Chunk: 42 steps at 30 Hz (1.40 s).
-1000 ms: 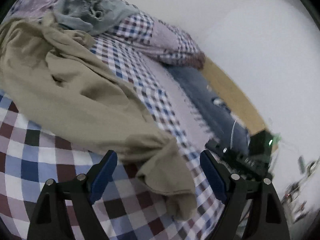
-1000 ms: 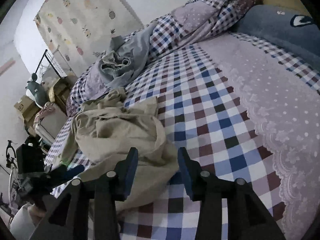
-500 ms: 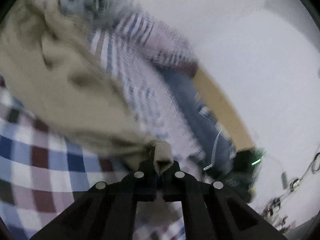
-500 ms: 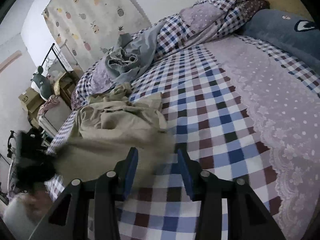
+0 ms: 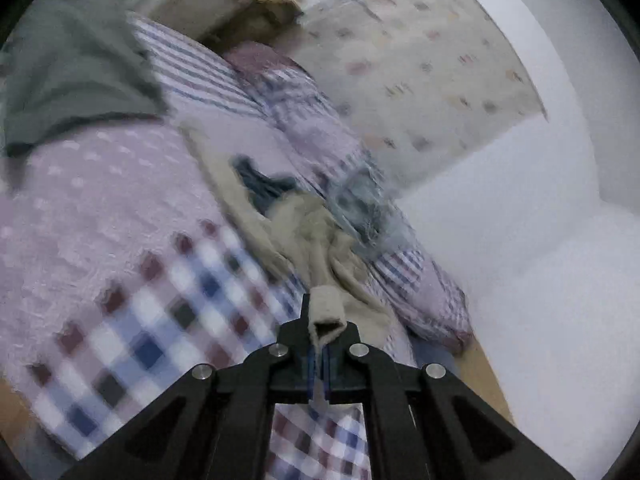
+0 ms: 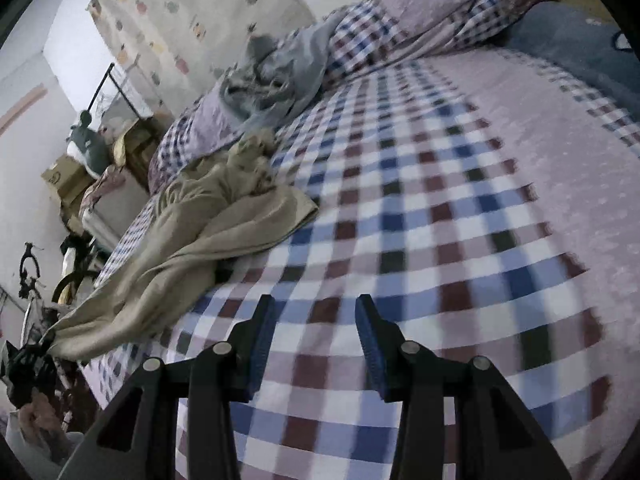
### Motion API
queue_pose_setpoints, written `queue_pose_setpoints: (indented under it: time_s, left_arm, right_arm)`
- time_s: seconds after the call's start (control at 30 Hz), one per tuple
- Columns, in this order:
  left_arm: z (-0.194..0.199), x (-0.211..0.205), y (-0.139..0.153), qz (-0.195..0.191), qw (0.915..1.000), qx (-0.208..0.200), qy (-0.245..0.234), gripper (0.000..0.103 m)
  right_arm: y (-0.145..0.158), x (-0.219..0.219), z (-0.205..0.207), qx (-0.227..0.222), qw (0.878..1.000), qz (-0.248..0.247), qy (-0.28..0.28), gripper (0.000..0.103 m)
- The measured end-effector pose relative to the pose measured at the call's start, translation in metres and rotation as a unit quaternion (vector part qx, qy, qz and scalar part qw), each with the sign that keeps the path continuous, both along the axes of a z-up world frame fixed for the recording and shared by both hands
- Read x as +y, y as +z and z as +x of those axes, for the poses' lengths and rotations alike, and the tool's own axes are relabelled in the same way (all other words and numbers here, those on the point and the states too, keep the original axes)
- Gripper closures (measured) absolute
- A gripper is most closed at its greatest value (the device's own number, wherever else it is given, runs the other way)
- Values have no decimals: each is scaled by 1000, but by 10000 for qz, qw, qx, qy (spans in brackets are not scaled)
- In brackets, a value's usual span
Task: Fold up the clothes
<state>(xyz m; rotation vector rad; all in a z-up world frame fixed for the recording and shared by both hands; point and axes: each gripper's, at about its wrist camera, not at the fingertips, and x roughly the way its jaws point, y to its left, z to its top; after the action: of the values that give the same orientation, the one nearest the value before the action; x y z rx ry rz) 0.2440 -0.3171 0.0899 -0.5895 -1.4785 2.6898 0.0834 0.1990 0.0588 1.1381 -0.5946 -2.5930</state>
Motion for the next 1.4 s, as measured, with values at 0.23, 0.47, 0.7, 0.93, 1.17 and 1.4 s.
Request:
queue_pose_setpoints:
  time_s: [0.23, 0.47, 0.7, 0.93, 1.17, 1.4]
  left_arm:
    - [10, -3, 9, -434, 9988, -207, 37, 102]
    - [2, 7, 6, -348, 9991, -215, -75, 102]
    - [-3, 9, 5, -312, 9992, -226, -75, 102]
    - [-4, 6, 1, -224, 9993, -289, 13, 102]
    - [4, 12, 1, -236, 9991, -284, -189, 102]
    - [16, 43, 0, -728, 9927, -598, -750, 102]
  right_arm:
    - [-29, -16, -40, -296, 9923, -1196, 115, 51]
    - [-56, -7, -104, -563, 9821, -1729, -501, 49]
    - [-52, -36, -162, -528, 9912, -1205, -152, 50]
    - [-11, -30, -136, -144, 9988, -419, -191, 101]
    - [68, 66, 20, 612, 9938, 128, -915, 101]
    - [71, 107, 160, -16, 9866, 652, -1497, 101]
